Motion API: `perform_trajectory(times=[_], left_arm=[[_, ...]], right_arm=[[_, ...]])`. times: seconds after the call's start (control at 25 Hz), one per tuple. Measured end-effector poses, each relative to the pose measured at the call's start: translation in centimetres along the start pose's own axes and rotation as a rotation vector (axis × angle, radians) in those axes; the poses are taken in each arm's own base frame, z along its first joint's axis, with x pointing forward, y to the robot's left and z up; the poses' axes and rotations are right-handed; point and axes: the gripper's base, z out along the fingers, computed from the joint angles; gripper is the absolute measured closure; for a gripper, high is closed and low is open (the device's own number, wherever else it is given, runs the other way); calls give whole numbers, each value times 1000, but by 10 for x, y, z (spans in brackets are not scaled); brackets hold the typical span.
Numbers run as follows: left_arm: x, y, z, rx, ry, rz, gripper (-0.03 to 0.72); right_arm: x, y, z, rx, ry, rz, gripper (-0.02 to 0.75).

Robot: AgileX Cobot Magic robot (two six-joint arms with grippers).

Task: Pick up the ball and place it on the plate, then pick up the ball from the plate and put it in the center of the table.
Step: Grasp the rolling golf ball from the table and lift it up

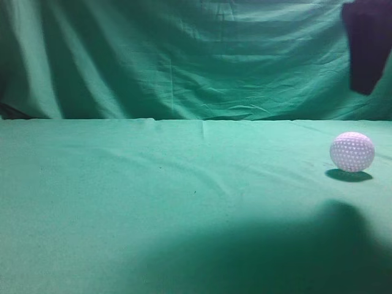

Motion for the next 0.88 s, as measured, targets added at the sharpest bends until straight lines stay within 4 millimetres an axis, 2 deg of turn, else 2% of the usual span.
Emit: perform_trajectory(times=[0.08, 0.16, 0.56, 0.6, 0.64, 0.88], left_arm=[[0, 0, 0, 0, 0, 0, 688], [0, 0, 0, 0, 0, 0, 688], [0, 0, 0, 0, 0, 1, 688], [0, 0, 0, 0, 0, 1, 688], [0, 0, 0, 0, 0, 1, 688], [0, 0, 0, 0, 0, 4, 688]], right_arm=[[-5, 0, 7, 0, 17, 19, 188], [-9, 1, 15, 1, 42, 34, 125], [-35, 4, 58, -7, 150, 84, 135], [-36, 4, 60, -7, 154, 86, 135], [-37, 5, 63, -8, 155, 87, 176], [-39, 6, 70, -20, 155, 89, 179]])
